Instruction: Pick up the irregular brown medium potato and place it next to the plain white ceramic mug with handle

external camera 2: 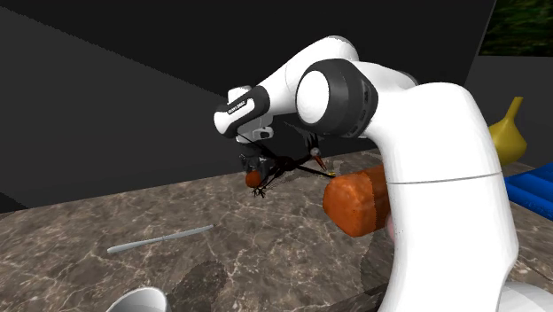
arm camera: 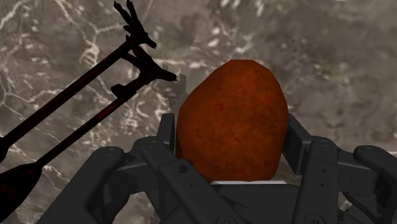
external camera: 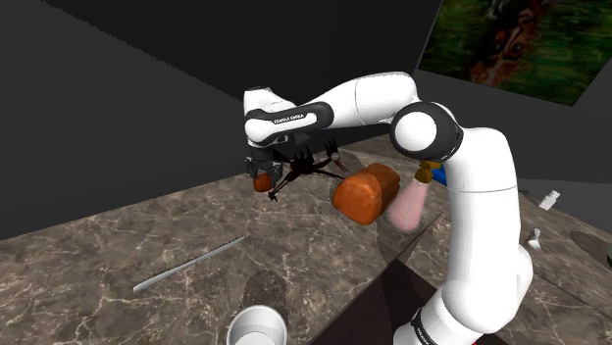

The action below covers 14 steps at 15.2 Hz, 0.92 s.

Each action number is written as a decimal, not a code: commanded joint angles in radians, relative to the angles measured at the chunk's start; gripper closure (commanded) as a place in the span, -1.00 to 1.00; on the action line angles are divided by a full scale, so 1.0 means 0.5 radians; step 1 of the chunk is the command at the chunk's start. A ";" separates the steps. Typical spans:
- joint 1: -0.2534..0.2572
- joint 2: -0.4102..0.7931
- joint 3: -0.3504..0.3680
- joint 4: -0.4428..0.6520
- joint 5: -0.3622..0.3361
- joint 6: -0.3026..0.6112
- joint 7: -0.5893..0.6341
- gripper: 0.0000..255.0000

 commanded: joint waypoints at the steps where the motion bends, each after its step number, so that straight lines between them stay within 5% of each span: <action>1: 0.000 0.000 -0.001 -0.003 0.000 0.001 0.001 1.00; 14: 0.001 -0.110 0.021 0.181 0.043 -0.284 -0.047 1.00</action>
